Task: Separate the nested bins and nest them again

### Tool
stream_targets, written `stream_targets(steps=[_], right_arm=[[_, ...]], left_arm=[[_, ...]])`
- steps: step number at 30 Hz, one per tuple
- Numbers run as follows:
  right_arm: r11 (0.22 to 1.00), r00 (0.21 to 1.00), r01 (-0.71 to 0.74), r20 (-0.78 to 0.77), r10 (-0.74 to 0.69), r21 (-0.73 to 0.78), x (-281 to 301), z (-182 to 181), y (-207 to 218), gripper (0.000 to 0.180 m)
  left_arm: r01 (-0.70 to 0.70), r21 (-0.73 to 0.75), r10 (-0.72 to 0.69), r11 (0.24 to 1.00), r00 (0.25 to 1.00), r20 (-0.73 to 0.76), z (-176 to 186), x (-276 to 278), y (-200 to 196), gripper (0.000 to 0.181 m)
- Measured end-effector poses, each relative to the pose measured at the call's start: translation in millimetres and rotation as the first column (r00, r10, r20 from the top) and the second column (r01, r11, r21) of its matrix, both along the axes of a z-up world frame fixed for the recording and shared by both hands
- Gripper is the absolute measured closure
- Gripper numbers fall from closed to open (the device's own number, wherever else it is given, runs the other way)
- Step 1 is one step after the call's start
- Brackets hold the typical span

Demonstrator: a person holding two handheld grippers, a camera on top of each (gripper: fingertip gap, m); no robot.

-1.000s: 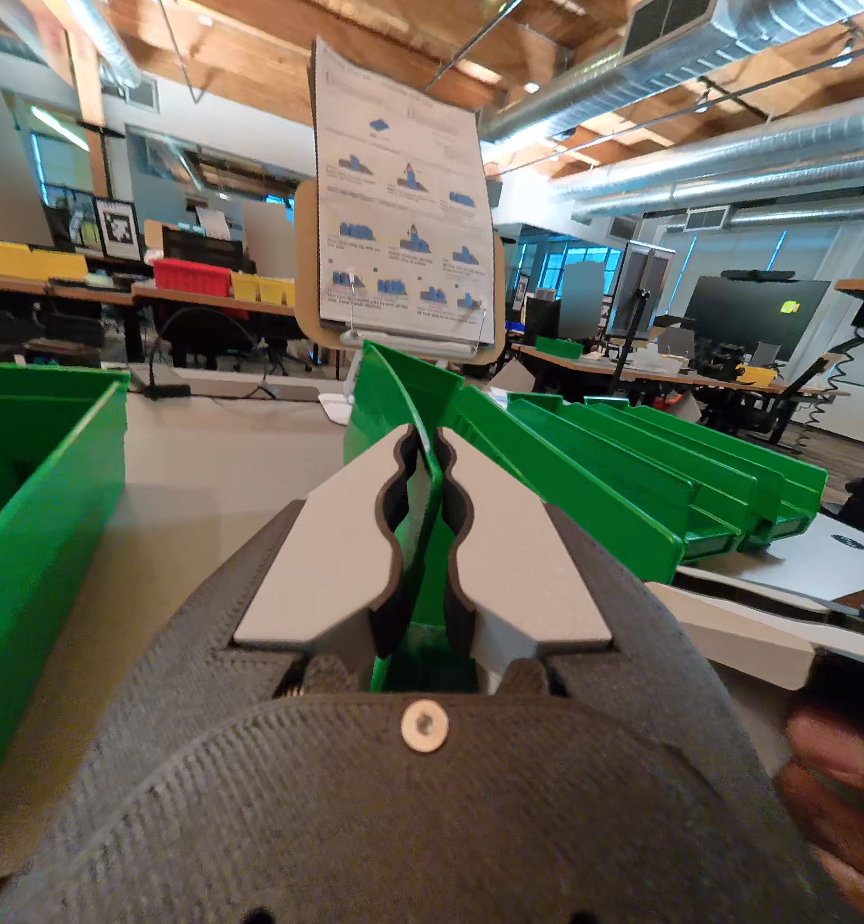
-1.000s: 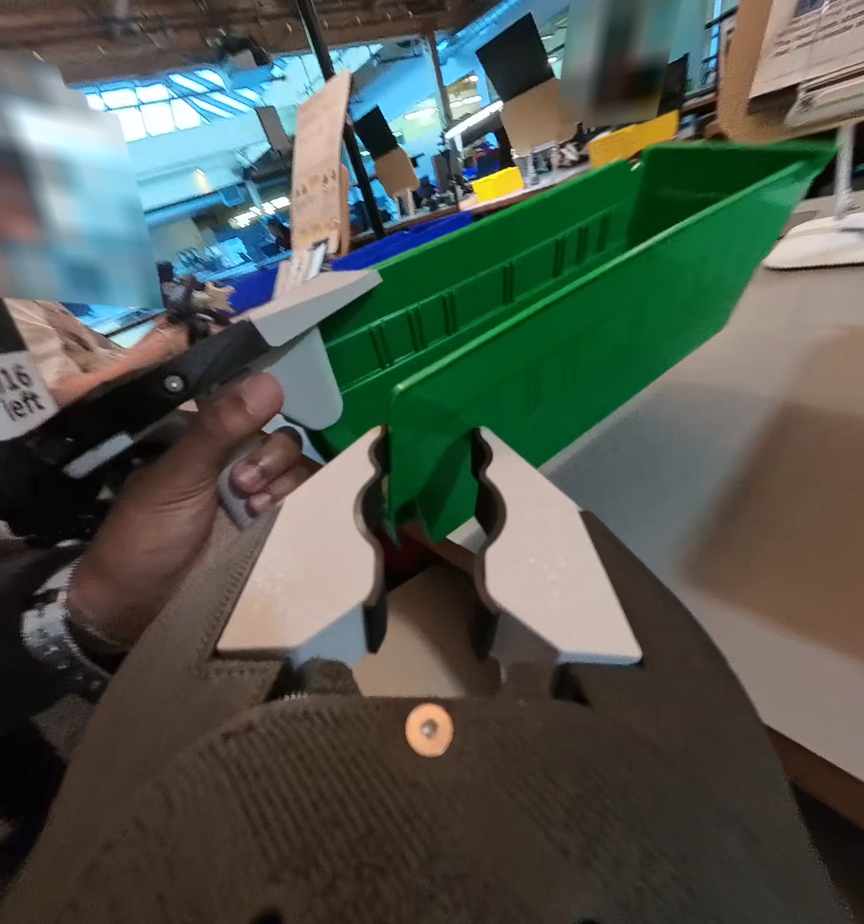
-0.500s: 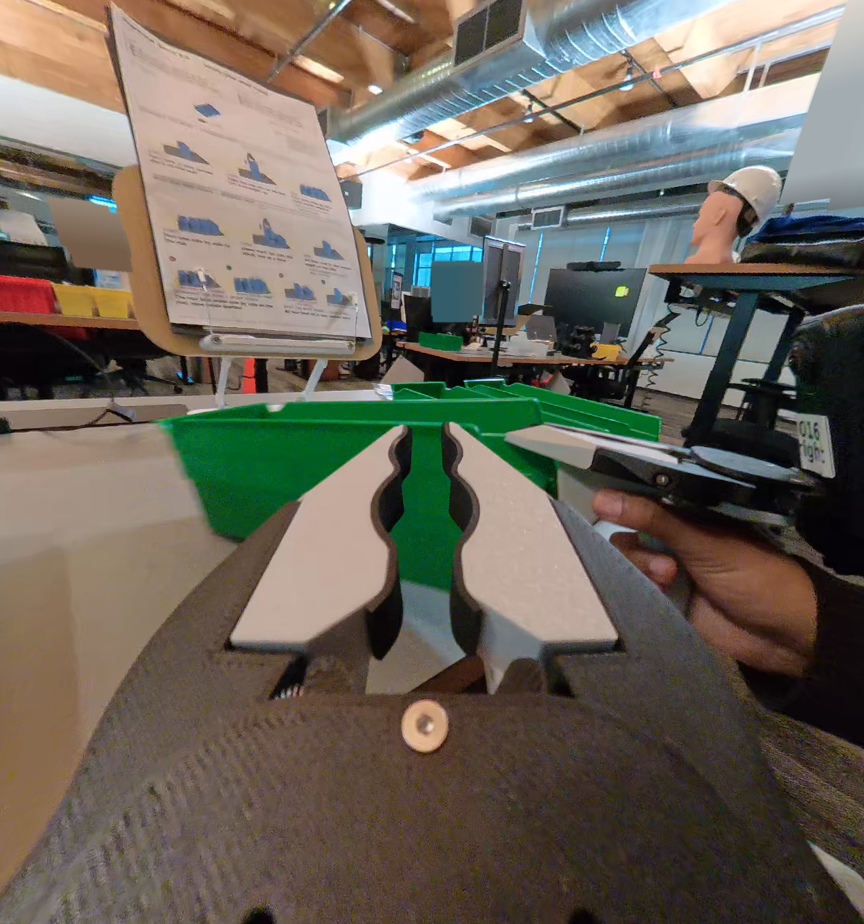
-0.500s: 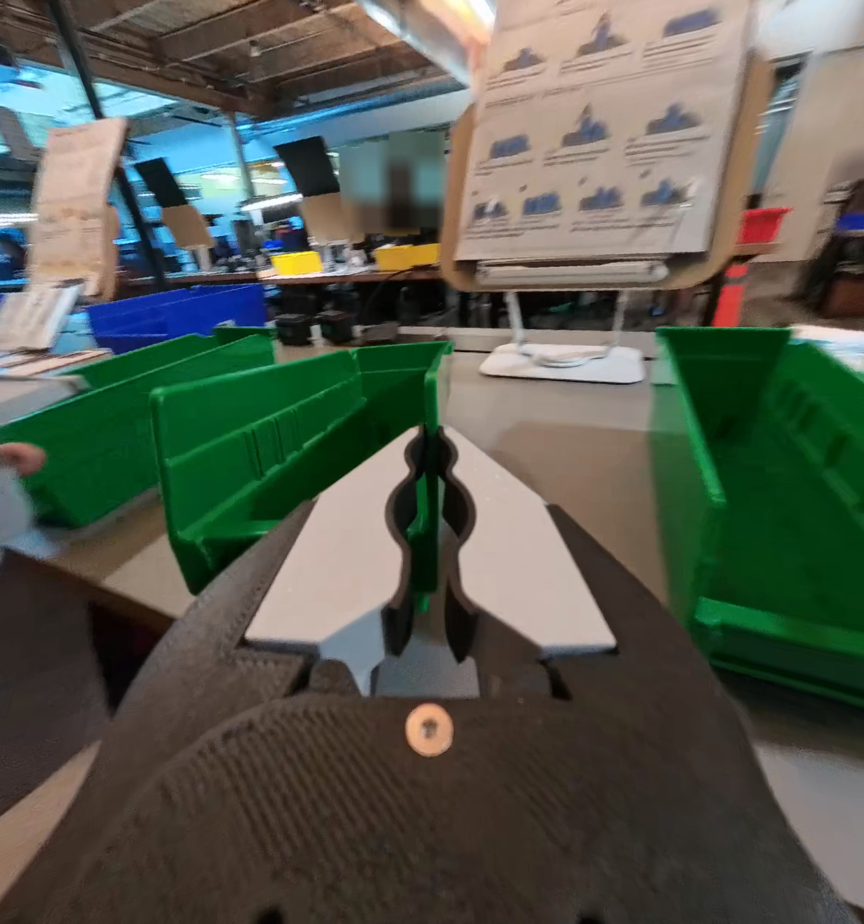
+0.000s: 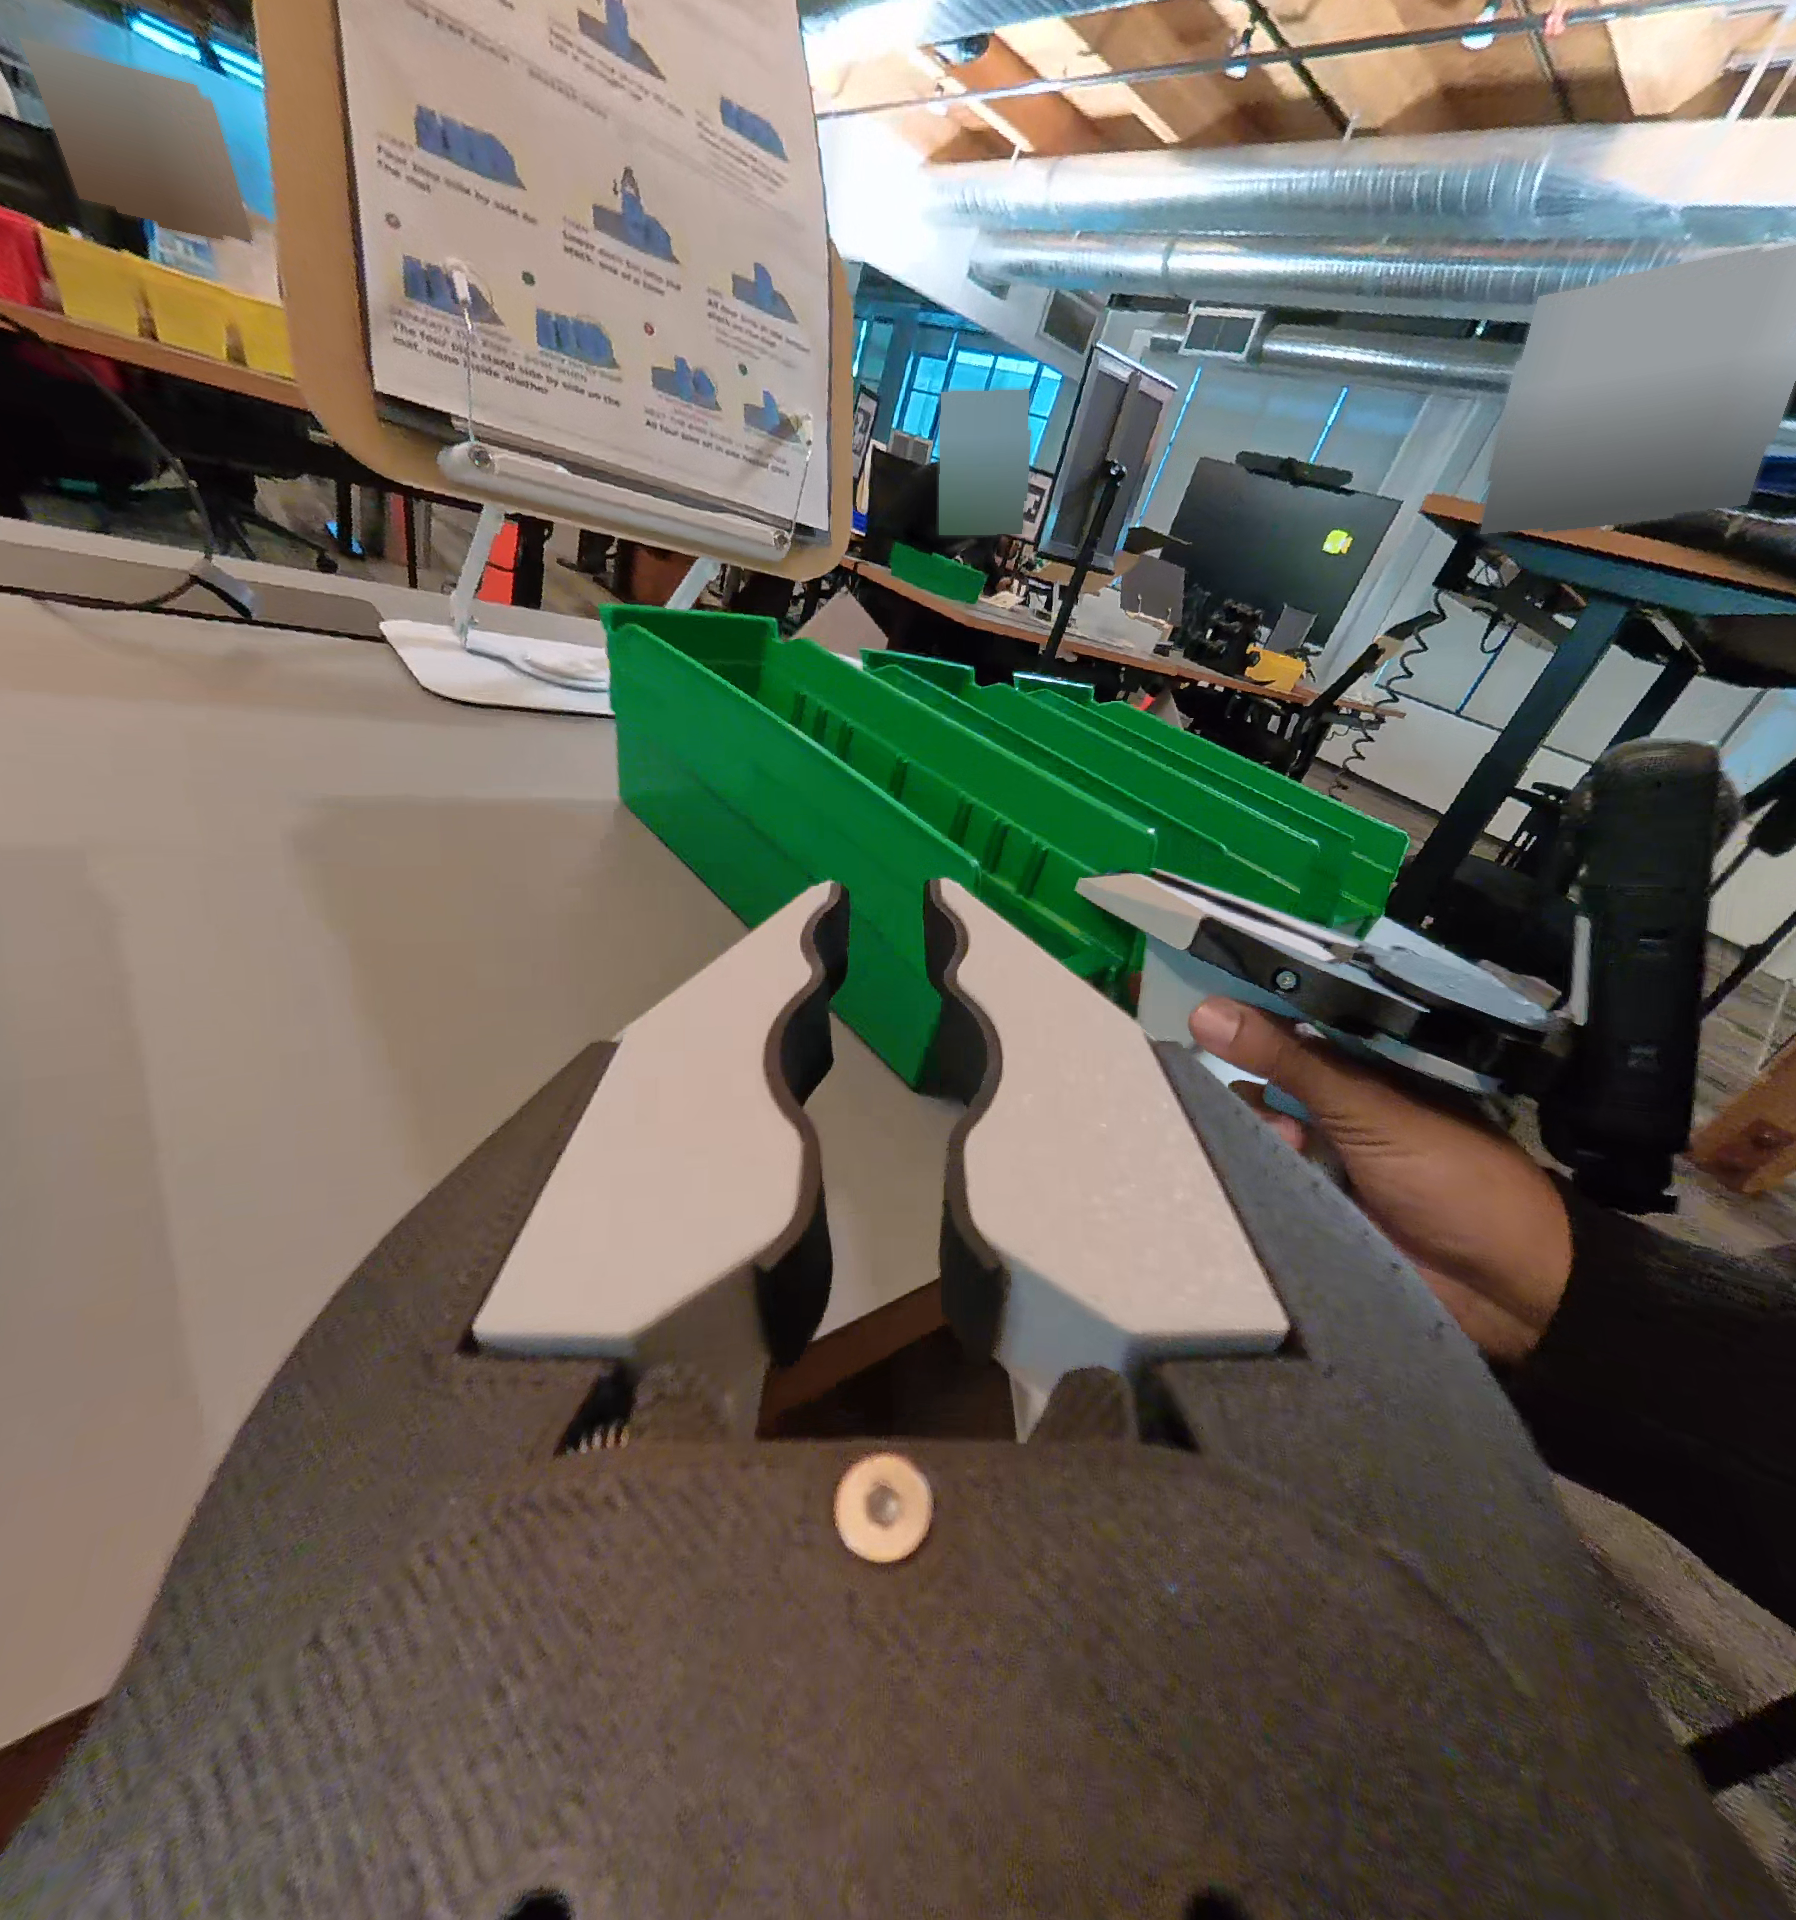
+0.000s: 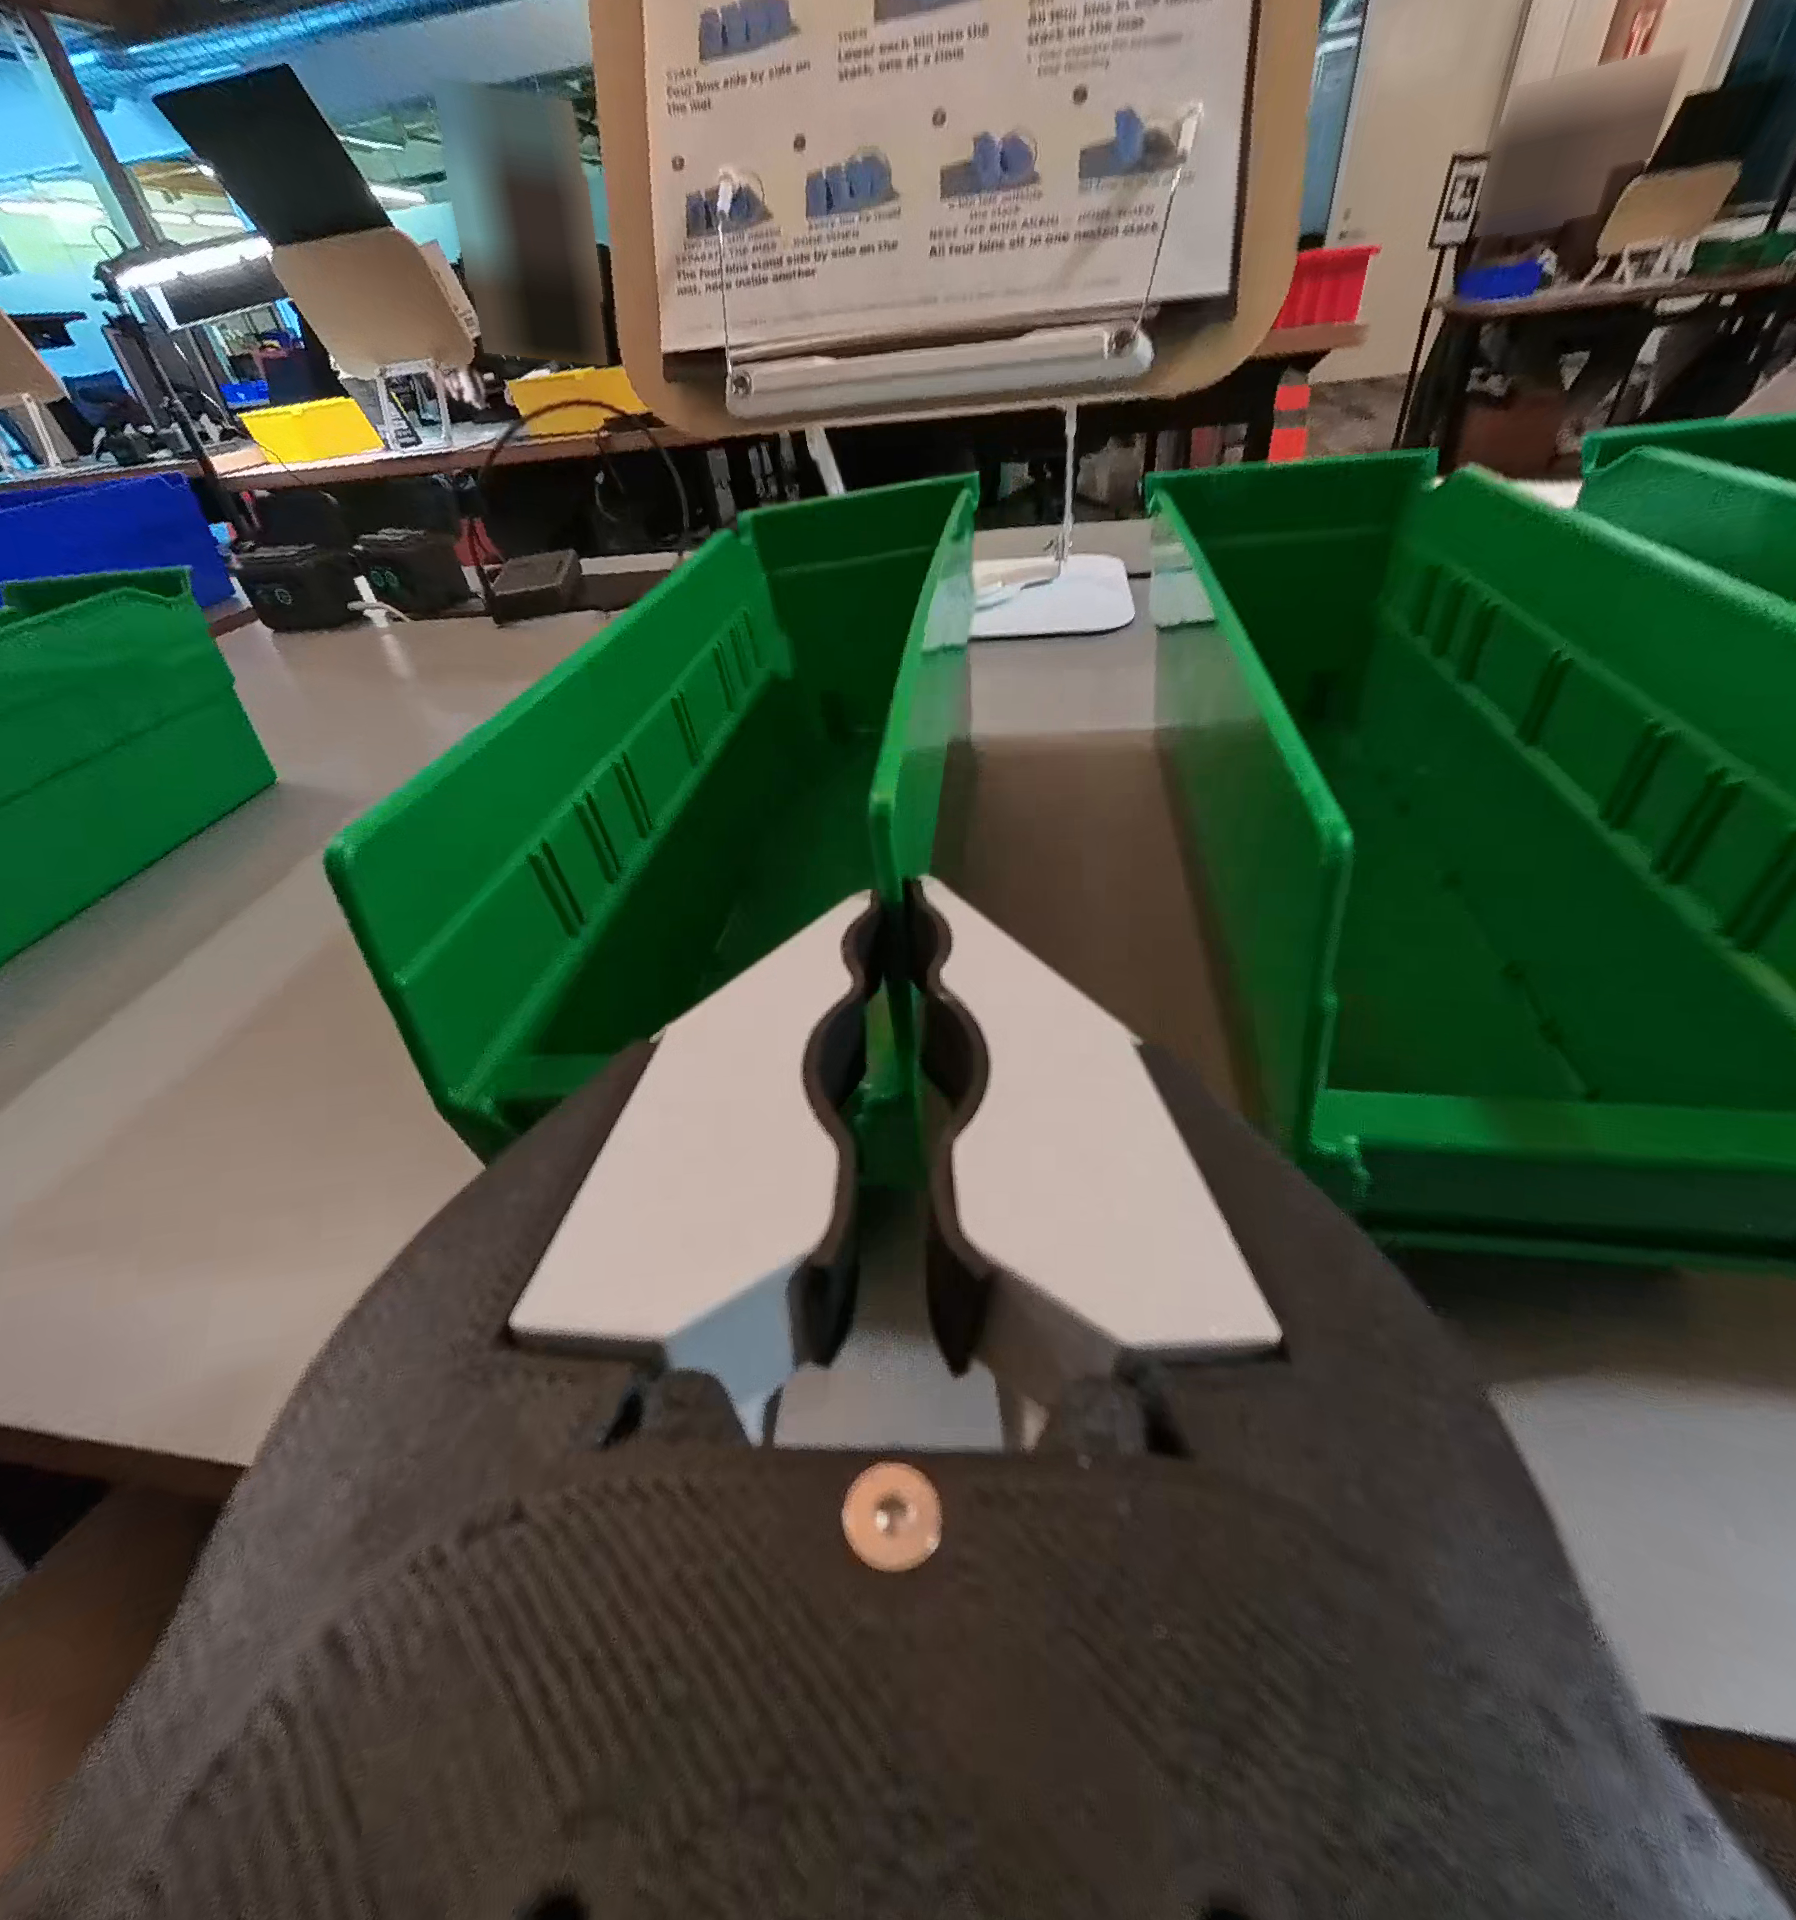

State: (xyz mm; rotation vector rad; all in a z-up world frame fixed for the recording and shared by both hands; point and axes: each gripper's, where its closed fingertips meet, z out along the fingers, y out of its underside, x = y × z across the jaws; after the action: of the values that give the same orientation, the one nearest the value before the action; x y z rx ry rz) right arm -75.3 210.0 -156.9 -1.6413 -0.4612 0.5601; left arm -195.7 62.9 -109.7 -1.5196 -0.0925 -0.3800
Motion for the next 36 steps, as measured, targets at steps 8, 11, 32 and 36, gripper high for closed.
stream_targets(steps=[8, 11, 32, 36], right_arm=[[0.999, 0.999, -0.035, 0.012, 0.035, -0.008, -12, -6, -2, 0.176], [0.999, 0.999, -0.035, 0.024, 0.035, -0.007, -11, -6, 0, 0.177], [0.909, 0.961, -0.272, 0.033, 0.276, 0.314, -36, 63, -87, 0.143], [0.88, 0.936, -0.344, 0.048, 0.348, 0.329, -44, 62, -101, 0.15]], left_arm=[[0.009, -0.018, -0.009, 1.0, 1.0, -0.006, -4, 1, 1, 0.169], [0.01, -0.024, -0.01, 1.0, 1.0, -0.01, -6, 2, 1, 0.168], [-0.609, -0.222, 0.574, 0.761, 0.793, -0.207, -41, -197, -16, 0.155], [-0.617, -0.182, 0.556, 0.766, 0.777, -0.295, -40, -194, -3, 0.179]])
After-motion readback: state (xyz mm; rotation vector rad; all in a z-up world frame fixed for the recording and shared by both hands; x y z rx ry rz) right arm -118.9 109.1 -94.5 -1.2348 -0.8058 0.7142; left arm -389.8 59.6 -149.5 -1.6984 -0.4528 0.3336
